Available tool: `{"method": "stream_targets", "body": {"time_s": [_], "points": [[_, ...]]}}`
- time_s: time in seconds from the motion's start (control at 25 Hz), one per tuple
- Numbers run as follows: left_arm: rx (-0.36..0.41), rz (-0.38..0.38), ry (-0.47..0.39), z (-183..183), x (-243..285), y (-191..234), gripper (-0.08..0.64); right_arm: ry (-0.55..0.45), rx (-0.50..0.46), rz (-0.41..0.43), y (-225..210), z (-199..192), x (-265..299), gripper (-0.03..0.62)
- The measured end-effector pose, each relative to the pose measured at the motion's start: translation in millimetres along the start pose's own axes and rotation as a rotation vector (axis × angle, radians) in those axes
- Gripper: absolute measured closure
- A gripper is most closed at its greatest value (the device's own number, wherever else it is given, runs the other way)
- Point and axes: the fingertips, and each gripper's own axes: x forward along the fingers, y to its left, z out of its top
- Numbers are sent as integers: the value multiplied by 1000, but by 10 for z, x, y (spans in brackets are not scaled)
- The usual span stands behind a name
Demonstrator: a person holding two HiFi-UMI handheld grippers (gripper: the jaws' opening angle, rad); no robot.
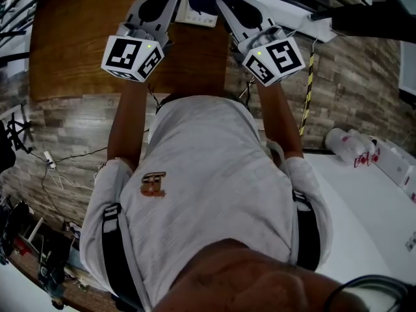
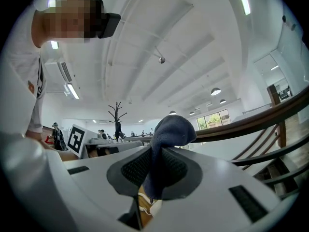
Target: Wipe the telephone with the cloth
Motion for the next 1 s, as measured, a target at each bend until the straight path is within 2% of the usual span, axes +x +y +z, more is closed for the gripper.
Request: {"method": "stream_targets", "body": {"time_s": [1.0], "points": [[-21,11,-2,-35,6,35,541,7,-7,2,27,-34,-39,522]]}}
